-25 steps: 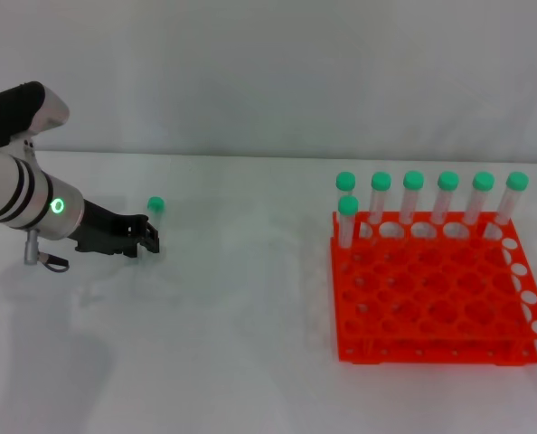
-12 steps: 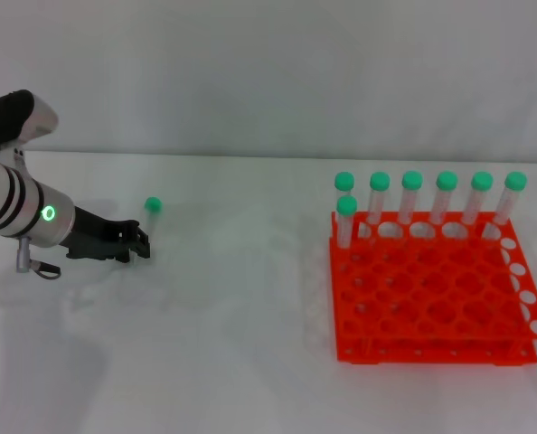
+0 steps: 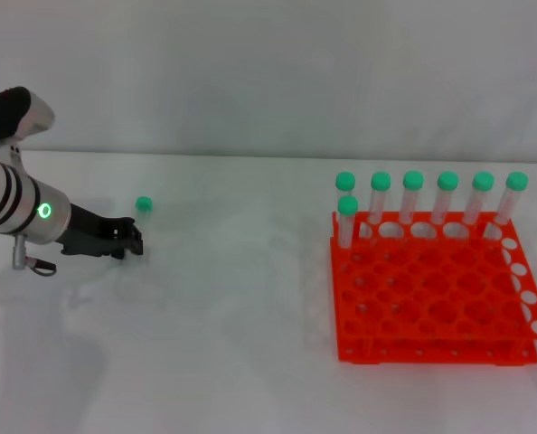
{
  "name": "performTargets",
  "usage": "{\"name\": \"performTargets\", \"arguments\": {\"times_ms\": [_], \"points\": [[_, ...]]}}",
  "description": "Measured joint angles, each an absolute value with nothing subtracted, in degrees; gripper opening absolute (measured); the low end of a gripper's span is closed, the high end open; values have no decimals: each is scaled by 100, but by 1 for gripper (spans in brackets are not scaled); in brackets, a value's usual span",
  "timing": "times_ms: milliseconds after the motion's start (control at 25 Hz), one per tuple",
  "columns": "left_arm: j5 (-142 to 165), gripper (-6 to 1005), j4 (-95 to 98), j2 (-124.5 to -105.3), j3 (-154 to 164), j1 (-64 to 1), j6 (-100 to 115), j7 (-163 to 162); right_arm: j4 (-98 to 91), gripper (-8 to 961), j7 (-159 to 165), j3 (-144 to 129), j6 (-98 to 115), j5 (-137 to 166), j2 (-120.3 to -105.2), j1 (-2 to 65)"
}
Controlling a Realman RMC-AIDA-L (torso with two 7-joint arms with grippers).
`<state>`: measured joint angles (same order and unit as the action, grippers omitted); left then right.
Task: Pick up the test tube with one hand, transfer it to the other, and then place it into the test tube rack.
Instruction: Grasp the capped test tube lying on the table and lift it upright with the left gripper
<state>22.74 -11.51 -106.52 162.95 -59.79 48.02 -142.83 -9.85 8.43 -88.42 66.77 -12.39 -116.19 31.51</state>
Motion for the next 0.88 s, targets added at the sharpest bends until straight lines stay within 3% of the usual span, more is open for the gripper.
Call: {"name": "performTargets", "arguments": {"times_ms": [560,880], "points": [[2071,191,-1166,-10701,16296,-5949,4781,-14018,-1049,855,844,-8837,6681,-1239,-11619,3138],[1315,190,-1329,-10661,16296,-5980,4787,-13281,-1049,854,844,-8808,6684,-1239,-11619,3111]]}}
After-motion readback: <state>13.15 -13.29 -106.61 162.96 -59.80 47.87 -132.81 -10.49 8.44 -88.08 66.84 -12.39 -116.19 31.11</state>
